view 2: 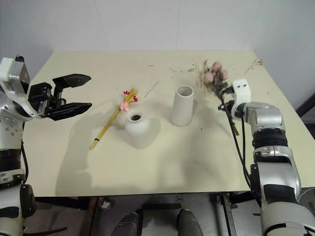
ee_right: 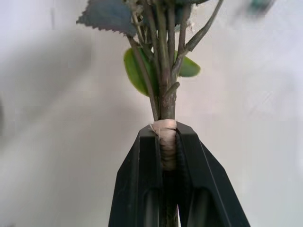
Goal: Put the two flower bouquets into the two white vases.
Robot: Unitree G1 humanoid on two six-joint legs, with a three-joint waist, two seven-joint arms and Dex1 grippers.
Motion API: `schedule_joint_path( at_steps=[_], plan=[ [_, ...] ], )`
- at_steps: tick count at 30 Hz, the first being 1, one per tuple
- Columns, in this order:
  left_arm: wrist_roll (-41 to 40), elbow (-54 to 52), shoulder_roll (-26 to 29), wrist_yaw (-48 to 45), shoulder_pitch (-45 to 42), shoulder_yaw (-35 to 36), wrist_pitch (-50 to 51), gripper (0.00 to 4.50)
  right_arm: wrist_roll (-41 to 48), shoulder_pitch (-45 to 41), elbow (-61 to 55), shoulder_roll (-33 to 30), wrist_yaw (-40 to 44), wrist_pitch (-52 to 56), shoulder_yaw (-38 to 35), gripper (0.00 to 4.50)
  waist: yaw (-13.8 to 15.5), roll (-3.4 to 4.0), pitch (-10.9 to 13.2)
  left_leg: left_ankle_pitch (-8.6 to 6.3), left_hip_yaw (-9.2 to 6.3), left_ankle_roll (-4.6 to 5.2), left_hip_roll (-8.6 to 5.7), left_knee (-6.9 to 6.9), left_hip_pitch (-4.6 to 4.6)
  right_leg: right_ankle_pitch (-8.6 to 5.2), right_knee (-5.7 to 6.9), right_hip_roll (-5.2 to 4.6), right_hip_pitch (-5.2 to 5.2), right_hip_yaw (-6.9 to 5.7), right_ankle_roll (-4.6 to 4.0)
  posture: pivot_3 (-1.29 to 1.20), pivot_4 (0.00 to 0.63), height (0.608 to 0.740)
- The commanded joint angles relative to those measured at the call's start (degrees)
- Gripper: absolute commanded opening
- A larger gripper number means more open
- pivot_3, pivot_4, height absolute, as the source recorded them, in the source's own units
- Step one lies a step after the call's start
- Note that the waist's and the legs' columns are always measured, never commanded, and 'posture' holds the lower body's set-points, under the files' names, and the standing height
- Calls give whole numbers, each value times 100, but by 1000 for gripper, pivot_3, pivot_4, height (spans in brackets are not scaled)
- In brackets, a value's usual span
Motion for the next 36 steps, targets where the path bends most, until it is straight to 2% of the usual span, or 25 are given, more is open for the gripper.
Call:
schedule_joint_path(
  at_steps=[1, 8, 17, 24, 36],
  plan=[
    [57, 142, 29, -90, -270, -61, -135, 4500, 224, -384, -375, 106, -382, -874, -542, 35, -28, 1, 0, 0, 0, 0, 0, 0, 1, 0, 0, 0, 0, 0, 0, 0, 150, 740],
    [172, 573, -127, -266, -614, -305, -299, 4500, 793, -1003, -1133, 954, -710, -1899, -1063, 35, -58, 2, 1, 1, 0, -1, 1, -5, 2, 0, 23, 2, -7, 2, 0, 0, 150, 740],
    [221, 689, -187, -372, -712, -384, -314, 4500, 1254, -830, -2154, 2059, -545, -2372, -855, 35, -34, 2, 1, 2, -3, -2, 2, -8, 0, -1, 37, 3, -11, 2, 0, 0, 150, 740],
    [184, 573, -137, -360, -593, -328, -275, 4500, 1378, -363, -2337, 2400, -450, -2509, -758, 35, -23, 3, 1, 3, -6, -3, 1, -7, 0, -1, 42, 3, -11, 2, -1, 0, 150, 740],
    [133, 384, -100, -282, -433, -244, -213, 4500, 1211, 165, -1850, 2692, -394, -3075, -588, 35, -40, 3, 1, 6, -6, -5, 4, -8, 0, -5, 56, 6, -23, 3, -8, 0, 150, 740]
  ],
)
